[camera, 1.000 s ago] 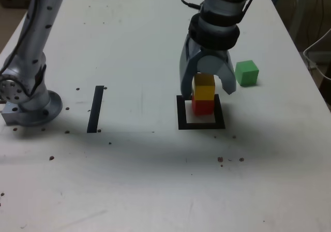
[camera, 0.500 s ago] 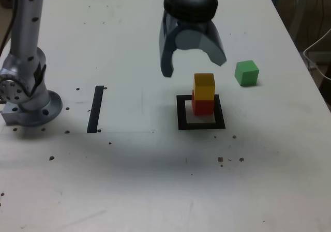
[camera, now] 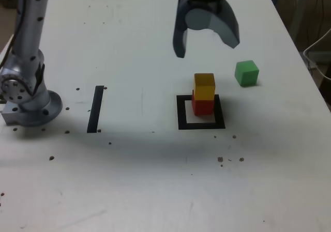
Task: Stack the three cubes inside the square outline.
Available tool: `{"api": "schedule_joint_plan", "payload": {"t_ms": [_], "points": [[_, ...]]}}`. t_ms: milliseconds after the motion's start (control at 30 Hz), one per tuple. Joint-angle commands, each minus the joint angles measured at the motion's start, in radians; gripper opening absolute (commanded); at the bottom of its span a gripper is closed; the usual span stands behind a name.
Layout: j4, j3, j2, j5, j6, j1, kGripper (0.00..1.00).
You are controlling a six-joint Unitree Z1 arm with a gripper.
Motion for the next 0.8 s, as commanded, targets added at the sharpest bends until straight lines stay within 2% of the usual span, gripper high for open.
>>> {"api": "schedule_joint_plan", "payload": {"t_ms": [0, 400, 767], "points": [[0.008, -0.032, 0.026, -0.001, 0.005, 0.015, 0.99], [0.035, -0.272, 0.207, 0.003, -0.016, 0.028, 0.99], [0.003, -0.358, 0.322, 0.023, -0.048, 0.038, 0.99]]}}
